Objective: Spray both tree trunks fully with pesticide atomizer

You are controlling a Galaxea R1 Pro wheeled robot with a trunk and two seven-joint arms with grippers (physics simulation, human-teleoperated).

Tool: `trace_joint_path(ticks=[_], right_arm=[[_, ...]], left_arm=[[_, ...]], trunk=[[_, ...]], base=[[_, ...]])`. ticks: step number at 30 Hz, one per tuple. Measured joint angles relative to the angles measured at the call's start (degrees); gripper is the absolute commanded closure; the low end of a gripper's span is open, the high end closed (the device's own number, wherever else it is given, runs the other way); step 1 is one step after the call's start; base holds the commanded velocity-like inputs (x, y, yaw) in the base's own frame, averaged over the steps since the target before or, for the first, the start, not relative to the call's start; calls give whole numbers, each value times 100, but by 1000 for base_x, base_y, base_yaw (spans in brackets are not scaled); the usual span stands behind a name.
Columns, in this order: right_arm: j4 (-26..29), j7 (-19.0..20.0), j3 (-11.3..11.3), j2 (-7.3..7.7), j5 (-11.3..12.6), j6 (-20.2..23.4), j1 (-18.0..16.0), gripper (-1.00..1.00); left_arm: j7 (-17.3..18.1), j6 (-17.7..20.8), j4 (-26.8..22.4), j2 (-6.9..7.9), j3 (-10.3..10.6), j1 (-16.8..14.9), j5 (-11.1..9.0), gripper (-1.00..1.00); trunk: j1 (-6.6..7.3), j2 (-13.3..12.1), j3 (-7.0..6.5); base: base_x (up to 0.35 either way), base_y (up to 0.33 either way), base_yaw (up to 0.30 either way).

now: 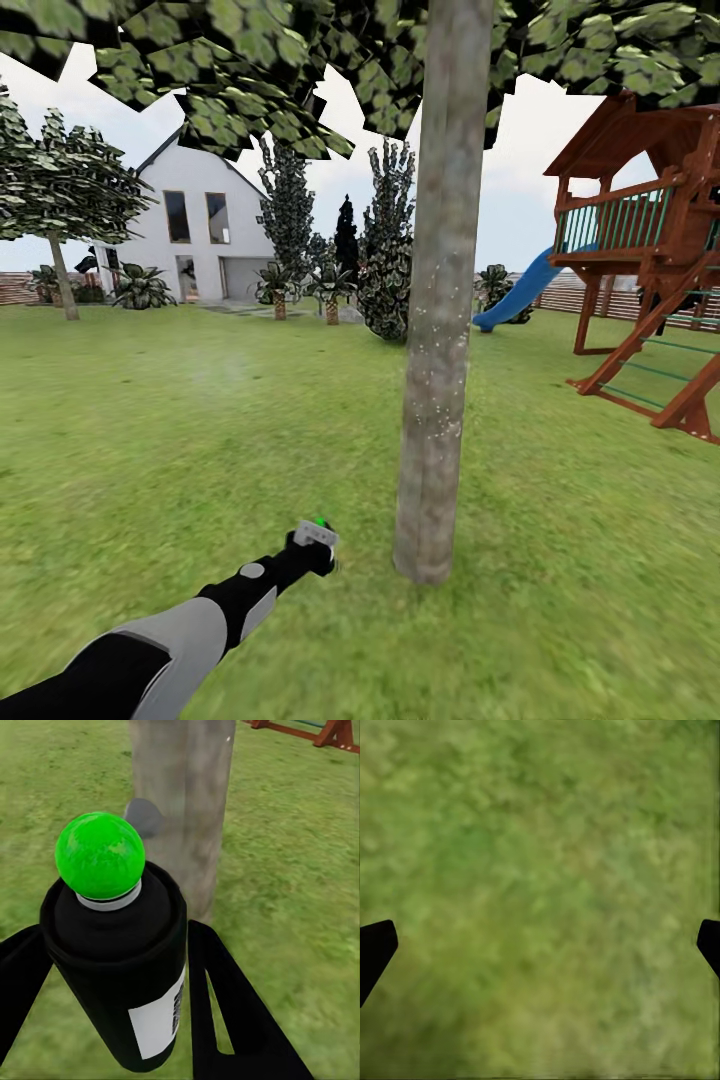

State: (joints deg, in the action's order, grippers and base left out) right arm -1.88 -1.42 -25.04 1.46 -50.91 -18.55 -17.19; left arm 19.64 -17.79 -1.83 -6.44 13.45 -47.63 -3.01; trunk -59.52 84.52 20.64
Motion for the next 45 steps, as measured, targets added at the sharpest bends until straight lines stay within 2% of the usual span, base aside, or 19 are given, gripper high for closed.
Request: trace_joint_path(ticks=[4,7,9,11,13,15,16,19,20,21,23,25,26,27,32,37,39,42,45], right_arm=[[30,-108,-15,195,14,-1,-2,-100],[670,-110,-40,406,127,48,-27,-100],[1398,39,-31,504,392,890,-372,-100],[1629,436,-31,748,578,1538,-994,-100],[1732,1088,-30,1079,1032,1868,-1598,-100],[1776,2234,-31,1413,1807,2193,-1975,-100],[1784,2705,-27,1503,1975,2272,-2075,-100],[1882,4297,-24,1675,2198,2373,-2305,-100],[1940,5065,-22,1688,2240,2389,-2353,-100],[1966,5493,-20,1684,2256,2395,-2371,-100],[2163,6456,-14,1556,2321,2392,-2395,-100],[2387,6795,-8,1347,2346,2394,-2400,-100],[2468,6892,-3,1171,2355,2389,-2401,-100],[2501,6926,3,1045,2356,2376,-2402,-100],[2533,6959,12,756,2357,2237,-2403,-100],[2543,6945,32,284,2350,2209,-2403,-100],[2948,6935,39,-112,2353,2216,-2403,-100],[3224,6929,50,-463,2350,2216,-2406,-100],[3297,6944,52,-552,2349,2217,-2403,-100]], left_arm=[[-89,-5,-5,-2,4,0,-6,100],[-100,-6,-16,19,-7,0,-14,100],[-106,-8,-23,24,-15,1,-24,100],[-102,29,-25,71,-25,1,-26,100],[74,389,-29,286,-24,1,-32,100],[985,714,-80,461,-4,1,-25,100],[1385,760,-96,513,-2,1,-22,100],[2591,803,-122,584,111,1,13,100],[3022,798,-125,590,332,1,22,100],[3234,798,-128,591,462,1,17,100],[3583,790,-129,591,672,0,9,100],[3762,794,-127,581,737,0,7,100],[3829,800,-124,549,762,0,10,100],[3853,797,-124,523,759,0,9,100],[3837,570,-122,473,748,0,-11,100],[3703,544,-25,296,726,0,8,100],[3635,543,-6,267,725,0,11,100],[3616,543,-1,255,726,0,12,100],[3606,543,-1,256,726,0,12,100]], trunk=[[0,0,0],[0,0,-1],[0,0,-2],[0,0,-1],[0,0,-1],[0,0,-1],[0,0,-1],[0,0,0],[0,0,0],[0,0,0],[0,0,0],[0,0,0],[0,0,0],[0,0,0],[0,0,0],[0,0,0],[0,0,0],[0,0,0],[0,0,0]], base=[[0,0,0],[0,0,0],[0,0,0],[0,0,0],[0,0,0],[0,0,0],[0,0,0],[0,0,0],[0,0,0],[0,0,0],[0,0,0],[0,0,0],[0,0,0],[0,0,0],[0,0,0],[0,0,0],[0,0,0],[0,0,0],[0,0,0]])
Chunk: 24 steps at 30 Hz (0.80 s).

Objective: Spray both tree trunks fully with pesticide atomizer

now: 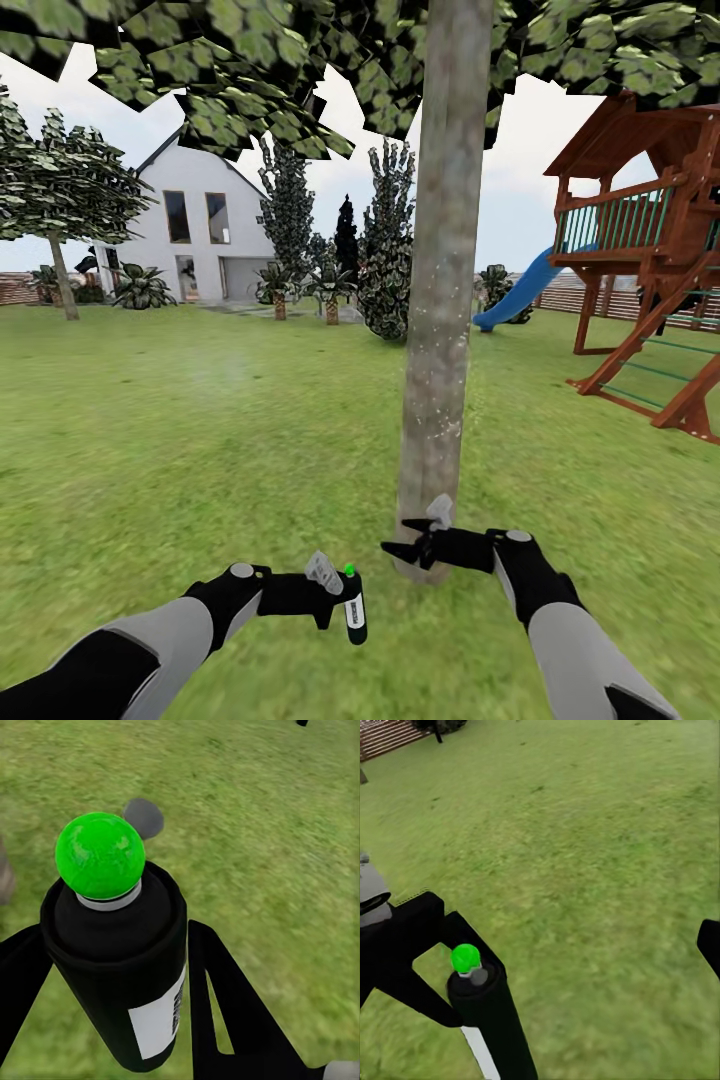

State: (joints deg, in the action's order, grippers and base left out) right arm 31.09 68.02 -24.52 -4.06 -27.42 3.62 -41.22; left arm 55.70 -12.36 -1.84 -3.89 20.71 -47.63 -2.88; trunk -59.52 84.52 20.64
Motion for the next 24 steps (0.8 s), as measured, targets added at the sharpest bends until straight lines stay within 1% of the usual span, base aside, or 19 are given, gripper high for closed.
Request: trace_joint_path(ticks=[2,4,5,9,12,15,16,20,24], right_arm=[[3,12,-6,-11,5,-45,0,-100],[-3,17,-15,-15,8,-338,0,-100],[-5,14,-17,-16,8,-409,0,-100],[-14,19,-17,-19,8,-441,5,-100],[-25,23,-15,-27,8,-447,8,-100],[-176,24,12,-83,8,-443,9,-100],[-235,21,78,-90,8,-442,9,-100],[-273,19,152,-94,8,-435,9,-100],[-278,19,165,-95,8,-433,9,-100]], left_arm=[[-1,0,0,1,0,0,0,100],[-2,0,0,-1,0,0,0,100],[-2,0,0,-2,0,0,0,100],[-2,0,0,-5,8,0,0,100],[-2,-1,0,-58,7,0,0,100],[-2,0,0,-116,8,0,0,100],[-2,2,0,-129,7,0,0,100],[-2,7,0,-164,9,0,0,100],[-2,8,0,-251,8,1,0,100]], trunk=[[0,0,0],[0,0,0],[0,0,0],[0,0,0],[0,0,0],[0,0,0],[0,0,0],[0,0,0],[0,0,0]], base=[[0,0,0],[0,0,0],[0,0,0],[0,0,0],[0,0,0],[0,0,0],[0,0,0],[0,0,0],[0,0,0]])
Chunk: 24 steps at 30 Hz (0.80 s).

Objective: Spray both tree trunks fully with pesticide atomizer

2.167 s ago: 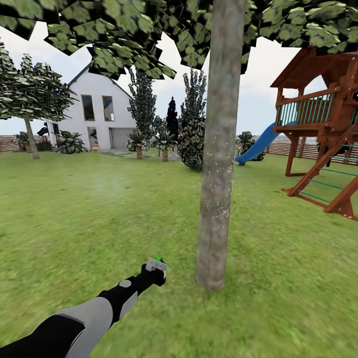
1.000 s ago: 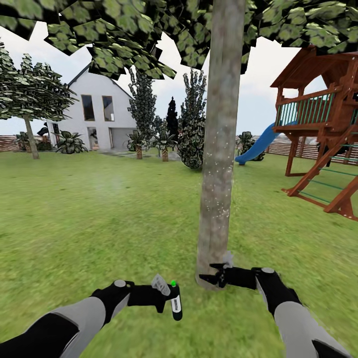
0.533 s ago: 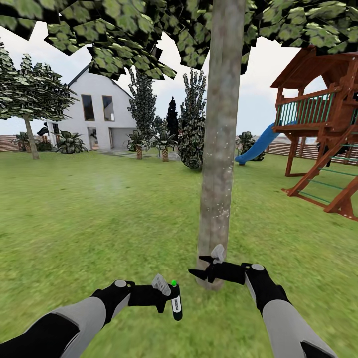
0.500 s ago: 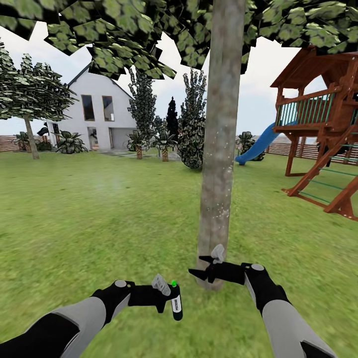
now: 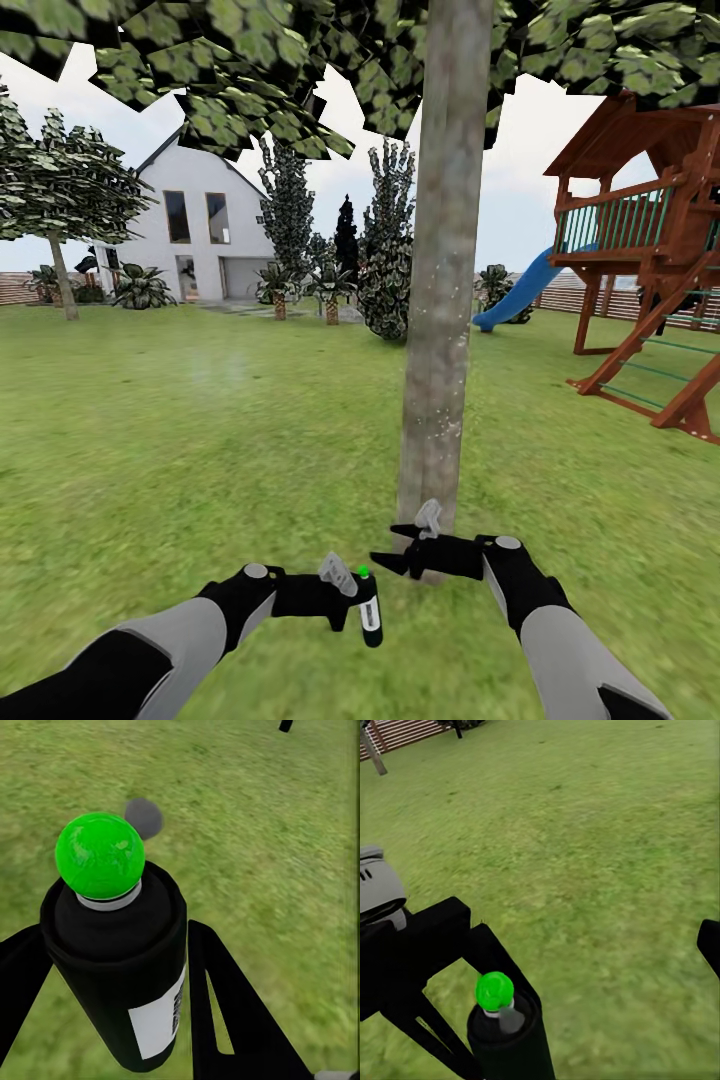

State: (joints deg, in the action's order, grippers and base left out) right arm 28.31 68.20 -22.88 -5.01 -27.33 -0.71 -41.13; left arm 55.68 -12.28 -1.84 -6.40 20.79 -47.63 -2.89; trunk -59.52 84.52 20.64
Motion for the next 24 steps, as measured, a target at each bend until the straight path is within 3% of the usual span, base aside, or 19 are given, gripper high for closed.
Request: trace_joint_path(ticks=[18,24], right_arm=[[-50,-8,3,-2,-4,1,0,-100],[-53,-17,3,-33,-8,1,0,-100]], left_arm=[[0,1,9,-49,9,1,0,100],[0,0,7,-138,10,6,1,100]], trunk=[[0,0,0],[0,0,0]], base=[[0,0,0],[0,0,0]])
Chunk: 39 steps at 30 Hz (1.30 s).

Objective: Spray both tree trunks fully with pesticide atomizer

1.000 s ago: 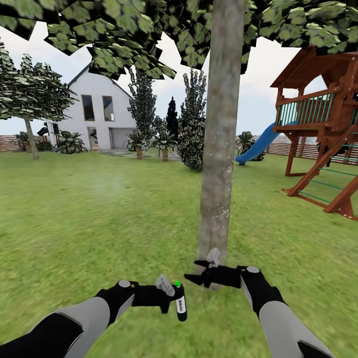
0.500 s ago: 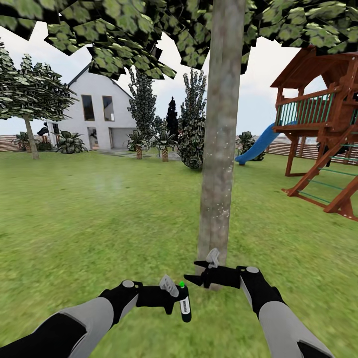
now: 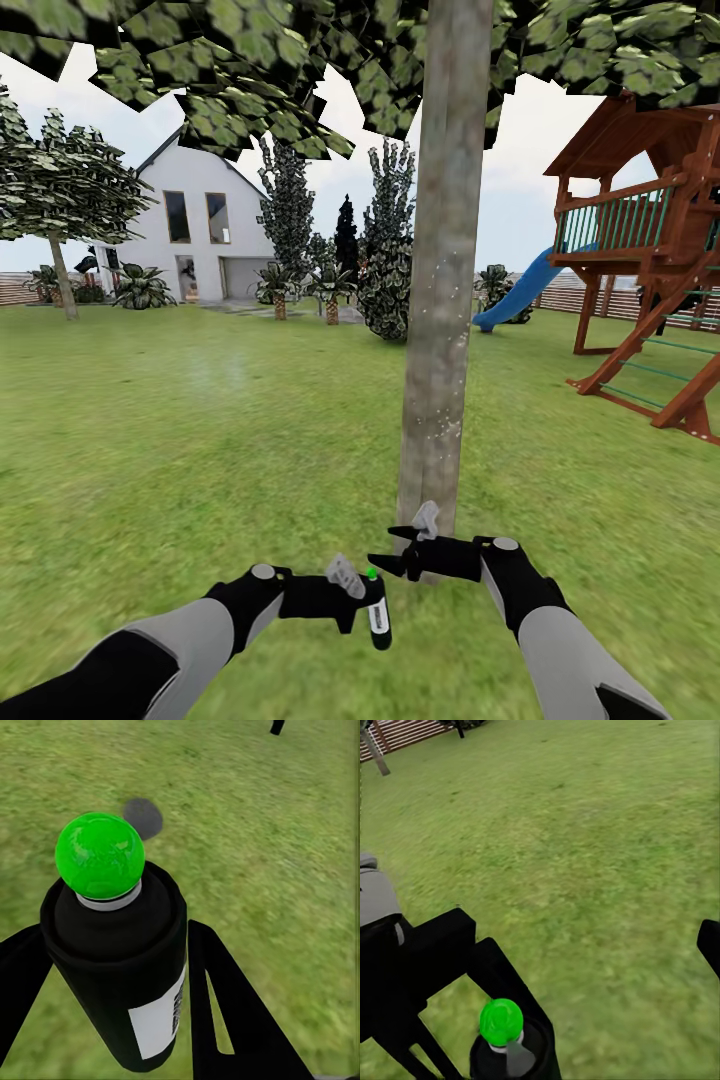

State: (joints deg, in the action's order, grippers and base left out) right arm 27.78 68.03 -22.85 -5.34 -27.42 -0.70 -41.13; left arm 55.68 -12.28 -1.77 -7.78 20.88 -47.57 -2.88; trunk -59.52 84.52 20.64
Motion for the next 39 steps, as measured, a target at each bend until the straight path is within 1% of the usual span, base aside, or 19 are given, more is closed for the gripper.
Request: trace_joint_path(ticks=[16,18,22,32,35,39], right_arm=[[14,-40,-1,13,-14,-23,0,-100],[16,-75,-2,19,-16,-25,0,-100],[12,-299,-1,16,-24,-34,0,-100],[7,-359,-9,16,-37,-44,0,-100],[2,-521,-11,16,-43,-44,0,-100],[-51,-587,-16,27,-61,-50,0,-100]], left_arm=[[0,0,-1,-13,-9,2,0,100],[0,1,1,-13,-8,2,0,100],[0,1,1,-13,-8,2,0,100],[9,0,1,-13,-8,2,0,100],[9,1,1,-13,-8,2,0,100],[9,1,0,-13,-9,2,0,100]], trunk=[[0,0,0],[0,0,0],[0,0,0],[0,0,0],[0,0,0],[0,0,0]], base=[[0,0,0],[0,0,0],[0,0,0],[0,0,0],[0,0,0],[0,0,0]])
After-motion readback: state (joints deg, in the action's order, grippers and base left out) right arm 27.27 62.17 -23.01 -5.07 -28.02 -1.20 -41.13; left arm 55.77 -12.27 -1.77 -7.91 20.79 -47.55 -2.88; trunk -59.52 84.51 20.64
